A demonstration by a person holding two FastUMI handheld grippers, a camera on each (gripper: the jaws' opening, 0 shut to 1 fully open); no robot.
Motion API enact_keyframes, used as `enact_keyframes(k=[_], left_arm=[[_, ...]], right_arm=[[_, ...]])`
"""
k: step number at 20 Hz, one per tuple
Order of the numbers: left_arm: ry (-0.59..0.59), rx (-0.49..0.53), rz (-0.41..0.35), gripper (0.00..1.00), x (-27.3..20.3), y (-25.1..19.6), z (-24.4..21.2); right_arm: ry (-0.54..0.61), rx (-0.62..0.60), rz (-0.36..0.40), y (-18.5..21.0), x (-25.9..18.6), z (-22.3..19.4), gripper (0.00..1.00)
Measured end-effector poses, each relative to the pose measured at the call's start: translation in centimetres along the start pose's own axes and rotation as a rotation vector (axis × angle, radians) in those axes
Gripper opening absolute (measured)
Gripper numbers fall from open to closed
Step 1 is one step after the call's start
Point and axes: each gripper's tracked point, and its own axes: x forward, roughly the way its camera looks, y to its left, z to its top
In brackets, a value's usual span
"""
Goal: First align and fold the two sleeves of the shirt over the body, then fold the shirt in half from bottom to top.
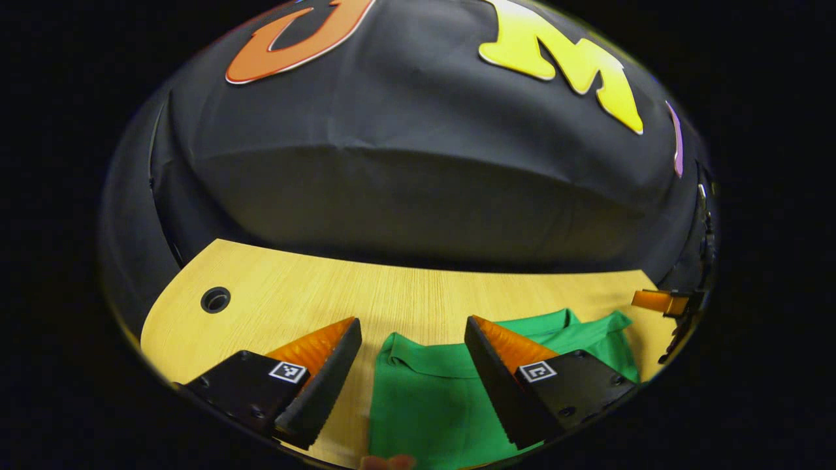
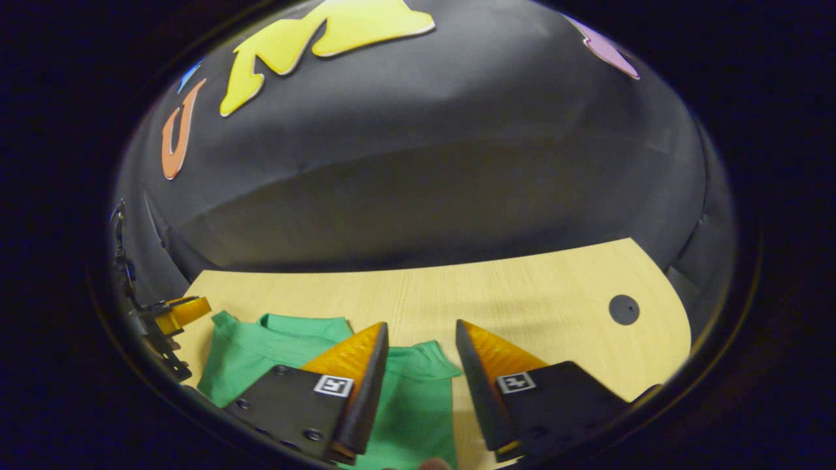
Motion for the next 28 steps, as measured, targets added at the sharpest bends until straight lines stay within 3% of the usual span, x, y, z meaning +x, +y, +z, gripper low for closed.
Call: enact_keyframes(k=[3,5,7,8,13,14,16,18,20,28], left_arm=[[-0.061,-0.033,0.0,1.0,-3.9,-0.1,3.1],[-0.119,-0.025,0.0,1.0,-6.9,-0.3,5.5],[-0.167,-0.01,-0.009,1.0,-10.6,-1.0,7.7],[-0.188,-0.008,-0.016,1.0,-12.6,-1.5,8.8],[-0.35,0.027,0.011,0.98,-24.9,-2.5,12.8],[-0.375,0.024,0.025,0.98,-27.4,-2.6,12.8],[-0.403,-0.003,0.035,0.98,-31.5,-3.4,11.8],[-0.424,-0.001,0.033,0.98,-34.3,-4.4,10.4],[-0.434,0.026,0.021,0.98,-36.4,-5.6,8.9],[-0.457,0.14,-0.086,0.98,-41.9,-11.2,4.8]], right_arm=[[-0.086,-0.045,-0.005,1.5,-4.6,2.5,0.82],[-0.155,-0.076,-0.007,2.6,-8.2,4.6,0.79],[-0.219,-0.1,-0.01,3.8,-12.3,6.2,0.87],[-0.248,-0.108,-0.012,4.3,-14.4,6.8,0.84],[-0.354,-0.129,-0.026,6.0,-25.2,7.6,0.9],[-0.384,-0.155,-0.026,6.7,-28.7,7.4,0.94],[-0.426,-0.171,-0.028,7.7,-33.1,6.4,0.88],[-0.462,-0.182,-0.04,8.4,-36.7,5.3,0.95],[-0.484,-0.187,-0.048,9.4,-39.5,3.9,0.95],[-0.503,-0.102,-0.109,8.4,-45.8,-1.1,0.95]])
